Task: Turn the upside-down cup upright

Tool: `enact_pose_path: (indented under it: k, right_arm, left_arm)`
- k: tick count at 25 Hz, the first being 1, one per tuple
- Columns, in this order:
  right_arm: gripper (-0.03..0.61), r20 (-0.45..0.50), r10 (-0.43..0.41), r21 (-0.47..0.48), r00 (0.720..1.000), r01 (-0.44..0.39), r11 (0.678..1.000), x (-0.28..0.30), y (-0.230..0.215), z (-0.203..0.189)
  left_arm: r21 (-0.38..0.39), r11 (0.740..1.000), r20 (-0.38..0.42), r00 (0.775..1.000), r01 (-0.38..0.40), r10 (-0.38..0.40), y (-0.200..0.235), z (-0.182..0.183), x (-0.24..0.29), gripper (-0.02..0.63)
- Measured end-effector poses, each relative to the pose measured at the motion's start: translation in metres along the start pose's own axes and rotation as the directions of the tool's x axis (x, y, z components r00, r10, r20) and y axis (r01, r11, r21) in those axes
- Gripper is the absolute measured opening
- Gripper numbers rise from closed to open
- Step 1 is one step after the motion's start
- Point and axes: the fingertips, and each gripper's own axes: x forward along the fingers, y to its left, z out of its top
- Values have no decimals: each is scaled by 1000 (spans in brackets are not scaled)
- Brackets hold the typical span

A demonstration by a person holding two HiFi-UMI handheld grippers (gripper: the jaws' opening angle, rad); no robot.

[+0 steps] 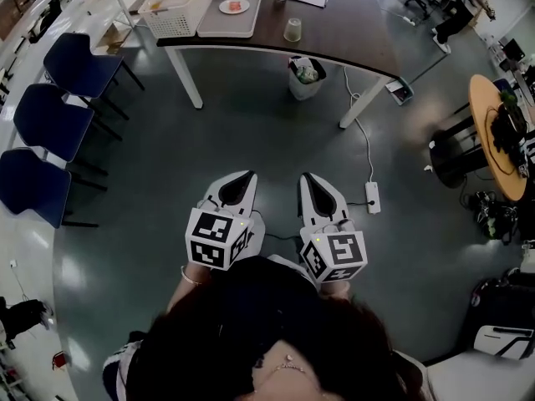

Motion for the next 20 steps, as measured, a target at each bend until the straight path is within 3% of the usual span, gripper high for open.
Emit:
enact_pose_path:
  k: [9, 20]
  right_arm:
    - [17, 62, -18, 18, 998, 17, 1000, 86, -19, 38]
    - [17, 44, -59, 30, 997, 58, 998, 142, -53, 38]
  left_arm:
    - [12, 998, 13, 998, 56, -57, 56, 46, 61, 2]
    - [-4, 997, 5, 997, 79, -79, 95, 64, 119, 2]
